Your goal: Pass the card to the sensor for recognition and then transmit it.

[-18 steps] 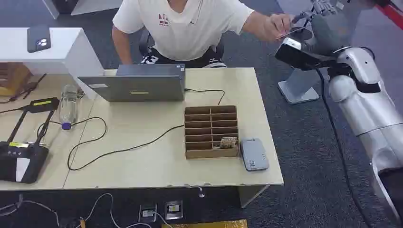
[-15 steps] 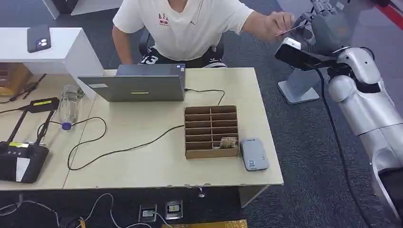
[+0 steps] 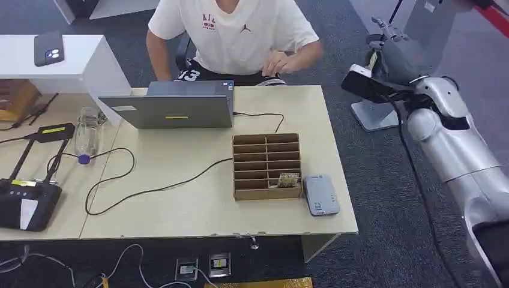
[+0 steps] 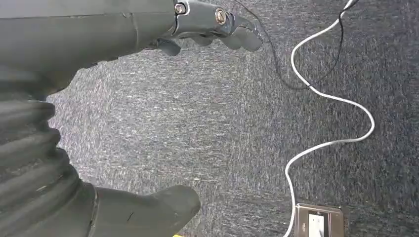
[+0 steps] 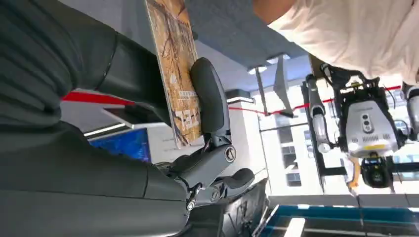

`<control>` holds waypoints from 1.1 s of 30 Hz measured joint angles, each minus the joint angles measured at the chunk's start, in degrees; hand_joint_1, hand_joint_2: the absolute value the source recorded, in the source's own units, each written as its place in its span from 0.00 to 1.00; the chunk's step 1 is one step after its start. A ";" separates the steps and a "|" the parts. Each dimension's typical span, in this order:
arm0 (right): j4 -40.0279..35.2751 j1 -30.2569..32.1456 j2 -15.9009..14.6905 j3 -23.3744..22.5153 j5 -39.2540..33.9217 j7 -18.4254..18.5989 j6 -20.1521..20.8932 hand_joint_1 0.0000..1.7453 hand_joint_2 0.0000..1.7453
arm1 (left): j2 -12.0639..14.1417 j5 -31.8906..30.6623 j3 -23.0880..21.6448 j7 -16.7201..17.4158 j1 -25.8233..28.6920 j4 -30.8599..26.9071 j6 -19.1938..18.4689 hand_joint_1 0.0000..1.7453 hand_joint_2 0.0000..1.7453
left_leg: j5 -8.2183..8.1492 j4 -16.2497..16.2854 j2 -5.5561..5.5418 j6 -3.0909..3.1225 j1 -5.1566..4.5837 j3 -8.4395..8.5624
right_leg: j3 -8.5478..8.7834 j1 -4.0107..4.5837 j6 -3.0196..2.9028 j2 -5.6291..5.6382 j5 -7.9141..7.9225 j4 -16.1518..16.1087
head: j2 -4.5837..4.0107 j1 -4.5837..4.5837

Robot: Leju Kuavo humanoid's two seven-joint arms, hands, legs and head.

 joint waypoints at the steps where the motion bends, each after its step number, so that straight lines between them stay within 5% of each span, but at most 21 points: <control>1: -0.35 0.71 -0.02 -0.04 -0.35 0.48 0.39 1.00 1.00 | 0.00 0.04 -0.07 0.00 0.01 0.00 0.04 0.00 1.00 | 0.00 0.00 0.00 0.00 0.00 0.00 | 0.00 0.00 0.00 0.00 0.00 0.00 | 0.00 -0.02; 8: -4.15 9.60 -0.61 -0.72 -2.67 5.09 3.98 1.00 1.00 | 0.02 0.90 -0.13 0.00 0.19 0.00 0.22 0.00 1.00 | -0.01 0.00 -0.01 -0.01 0.03 -0.01 | 0.02 0.03 0.00 -0.02 0.00 -0.01 | 0.00 0.02; 21: -9.16 30.18 0.02 -0.46 -4.43 9.29 1.64 1.00 1.00 | 0.00 1.86 -0.15 0.00 1.17 0.07 0.61 0.00 1.00 | -0.06 -0.01 -0.01 -0.03 0.08 -0.06 | 0.00 0.09 0.00 -0.02 -0.04 -0.01 | 0.00 -0.02; 33: -9.31 33.56 2.58 0.90 -2.51 8.78 0.61 1.00 1.00 | -0.04 2.23 -0.15 0.09 1.12 0.07 1.27 0.00 1.00 | -0.05 0.00 0.02 -0.04 0.08 -0.04 | 0.00 0.09 0.00 0.00 -0.03 0.00 | 0.00 -0.02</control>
